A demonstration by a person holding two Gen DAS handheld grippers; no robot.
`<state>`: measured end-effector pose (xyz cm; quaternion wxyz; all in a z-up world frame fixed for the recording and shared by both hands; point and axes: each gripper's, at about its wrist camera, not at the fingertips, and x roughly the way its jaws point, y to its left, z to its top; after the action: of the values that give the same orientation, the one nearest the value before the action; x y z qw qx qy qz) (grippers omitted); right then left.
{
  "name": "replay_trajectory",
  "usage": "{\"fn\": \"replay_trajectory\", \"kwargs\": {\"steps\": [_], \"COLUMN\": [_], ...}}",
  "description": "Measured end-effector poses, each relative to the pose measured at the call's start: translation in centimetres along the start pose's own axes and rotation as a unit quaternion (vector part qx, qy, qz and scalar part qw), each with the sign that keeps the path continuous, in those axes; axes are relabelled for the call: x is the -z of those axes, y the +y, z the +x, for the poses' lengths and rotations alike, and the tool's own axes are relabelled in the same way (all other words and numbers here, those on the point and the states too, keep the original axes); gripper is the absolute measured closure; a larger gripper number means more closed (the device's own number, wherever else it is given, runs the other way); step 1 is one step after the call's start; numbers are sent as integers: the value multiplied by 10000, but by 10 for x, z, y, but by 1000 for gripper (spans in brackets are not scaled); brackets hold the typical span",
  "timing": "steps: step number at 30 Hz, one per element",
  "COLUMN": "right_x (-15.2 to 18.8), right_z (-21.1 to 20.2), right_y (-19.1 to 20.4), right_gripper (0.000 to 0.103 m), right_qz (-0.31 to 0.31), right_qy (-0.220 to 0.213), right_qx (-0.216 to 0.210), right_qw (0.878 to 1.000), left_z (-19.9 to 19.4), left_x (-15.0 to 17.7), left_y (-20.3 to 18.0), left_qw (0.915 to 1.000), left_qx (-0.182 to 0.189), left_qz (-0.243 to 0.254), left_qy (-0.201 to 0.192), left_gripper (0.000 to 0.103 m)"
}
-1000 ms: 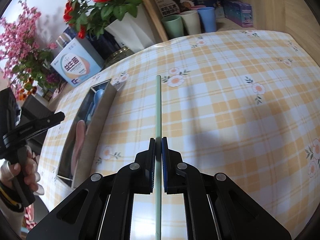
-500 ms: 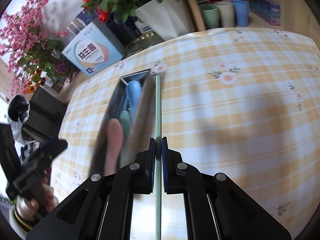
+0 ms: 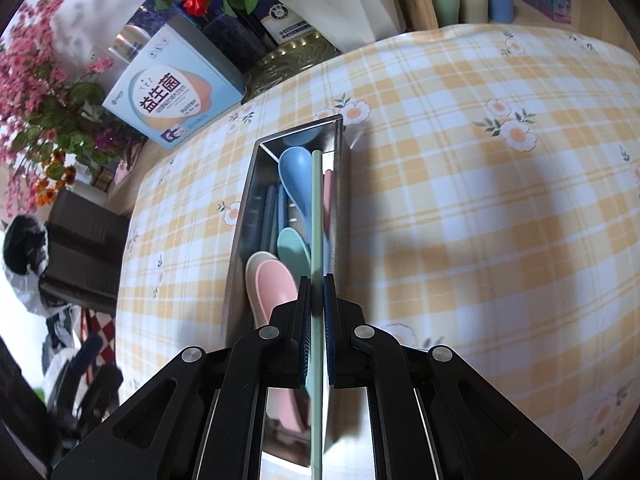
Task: Organize utensils
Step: 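Lower the green chopstick into the steel tray and open the right gripper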
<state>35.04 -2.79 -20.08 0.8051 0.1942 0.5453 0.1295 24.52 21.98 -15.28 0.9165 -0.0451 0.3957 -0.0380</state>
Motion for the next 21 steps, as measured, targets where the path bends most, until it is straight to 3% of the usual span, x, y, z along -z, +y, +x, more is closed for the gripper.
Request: {"fn": "replay_trajectory", "kwargs": {"steps": [9, 21], "right_x": [-7, -10], "right_z": [18, 27], "right_y": [2, -3], "right_gripper": [97, 95], "right_qz": [326, 461], "right_qy": [63, 231], "right_qx": [144, -81], "right_qw": [9993, 9986], "left_z": [-5, -2], "left_x": [2, 2], "left_y": [4, -8], "left_qw": [9999, 9999], "left_qx": [65, 130], "left_qz": [-88, -30], "left_qy": [-71, 28], "left_gripper": [6, 6]}}
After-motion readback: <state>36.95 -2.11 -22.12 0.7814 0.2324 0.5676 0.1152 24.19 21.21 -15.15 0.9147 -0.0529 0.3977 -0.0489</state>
